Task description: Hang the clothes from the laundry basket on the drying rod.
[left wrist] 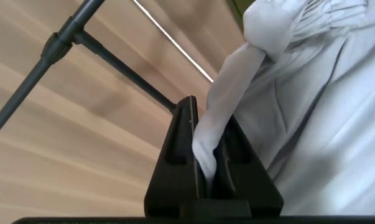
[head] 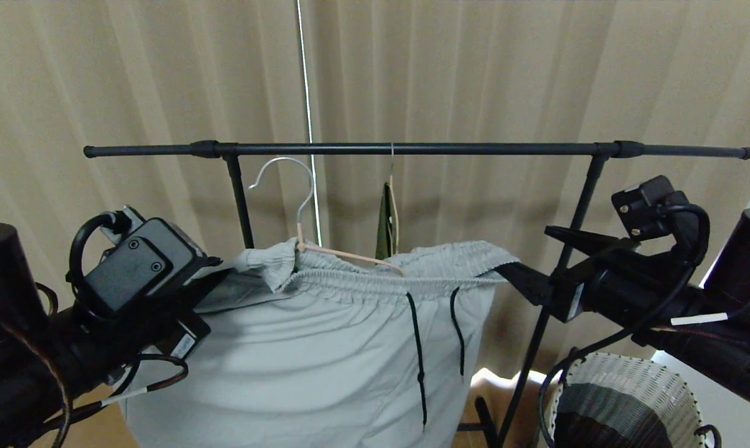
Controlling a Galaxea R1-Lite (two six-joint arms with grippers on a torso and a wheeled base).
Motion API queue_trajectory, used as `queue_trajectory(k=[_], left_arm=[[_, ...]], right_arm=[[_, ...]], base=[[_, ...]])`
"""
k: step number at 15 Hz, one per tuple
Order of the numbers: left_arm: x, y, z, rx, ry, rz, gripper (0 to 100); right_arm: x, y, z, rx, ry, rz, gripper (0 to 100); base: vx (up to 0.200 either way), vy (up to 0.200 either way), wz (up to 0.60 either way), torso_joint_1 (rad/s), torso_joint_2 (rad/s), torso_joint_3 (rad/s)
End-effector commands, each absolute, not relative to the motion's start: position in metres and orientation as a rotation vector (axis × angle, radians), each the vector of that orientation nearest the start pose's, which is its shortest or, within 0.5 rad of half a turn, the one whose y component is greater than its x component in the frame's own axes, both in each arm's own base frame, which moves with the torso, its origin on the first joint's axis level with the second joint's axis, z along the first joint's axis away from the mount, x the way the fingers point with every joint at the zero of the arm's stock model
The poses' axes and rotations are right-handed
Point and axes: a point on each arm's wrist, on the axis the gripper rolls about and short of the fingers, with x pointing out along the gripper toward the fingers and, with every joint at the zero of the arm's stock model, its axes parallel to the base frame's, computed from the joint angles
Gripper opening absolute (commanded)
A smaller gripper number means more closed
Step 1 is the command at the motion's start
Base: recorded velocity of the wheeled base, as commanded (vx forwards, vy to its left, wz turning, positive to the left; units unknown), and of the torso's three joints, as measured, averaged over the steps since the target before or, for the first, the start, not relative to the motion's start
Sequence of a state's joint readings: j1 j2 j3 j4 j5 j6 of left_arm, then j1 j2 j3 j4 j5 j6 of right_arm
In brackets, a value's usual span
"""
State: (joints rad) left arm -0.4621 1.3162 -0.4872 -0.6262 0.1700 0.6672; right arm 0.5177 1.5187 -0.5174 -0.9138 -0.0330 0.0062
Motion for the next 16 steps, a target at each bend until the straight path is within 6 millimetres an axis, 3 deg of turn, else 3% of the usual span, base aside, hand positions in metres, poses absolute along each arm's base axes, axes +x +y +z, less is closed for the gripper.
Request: queue_trajectory(k=[1,2,3,6,8,12,16], left_arm=[[0.179,-0.092,0.192,0.722,0.077,-0.379,0],[0.179,-0.092,0.192,0.722,0.077,-0.379,0],[0.177,-0.101,0.197,0.715,0.048,-0.413,0],[0.177,-0.097,0.196,0.714,0.061,-0.39,0],[0.182,-0.086,0.195,0.708,0.085,-0.331,0],[0.19,-0.058,0.195,0.7,0.144,-0.158,0],[0.191,-0.058,0.192,0.668,0.165,-0.136,0]], right_arm=[[0.2,0.152,0.187,0.013,0.086,0.619,100],[0.2,0.152,0.187,0.013,0.086,0.619,100],[0.202,0.166,0.187,0.021,0.081,0.658,100],[0.204,0.166,0.186,0.017,0.086,0.647,100],[0.208,0.156,0.186,0.016,0.088,0.605,100],[0.232,0.112,0.186,-0.027,0.076,0.416,100],[0.223,0.112,0.182,-0.029,0.092,0.439,100]], base=[[0.0,0.0,0.0,0.0,0.0,0.0],[0.0,0.0,0.0,0.0,0.0,0.0],[0.0,0.0,0.0,0.0,0.0,0.0],[0.0,0.0,0.0,0.0,0.0,0.0],[0.0,0.0,0.0,0.0,0.0,0.0],[0.0,0.0,0.0,0.0,0.0,0.0],[0.0,0.0,0.0,0.0,0.0,0.0]])
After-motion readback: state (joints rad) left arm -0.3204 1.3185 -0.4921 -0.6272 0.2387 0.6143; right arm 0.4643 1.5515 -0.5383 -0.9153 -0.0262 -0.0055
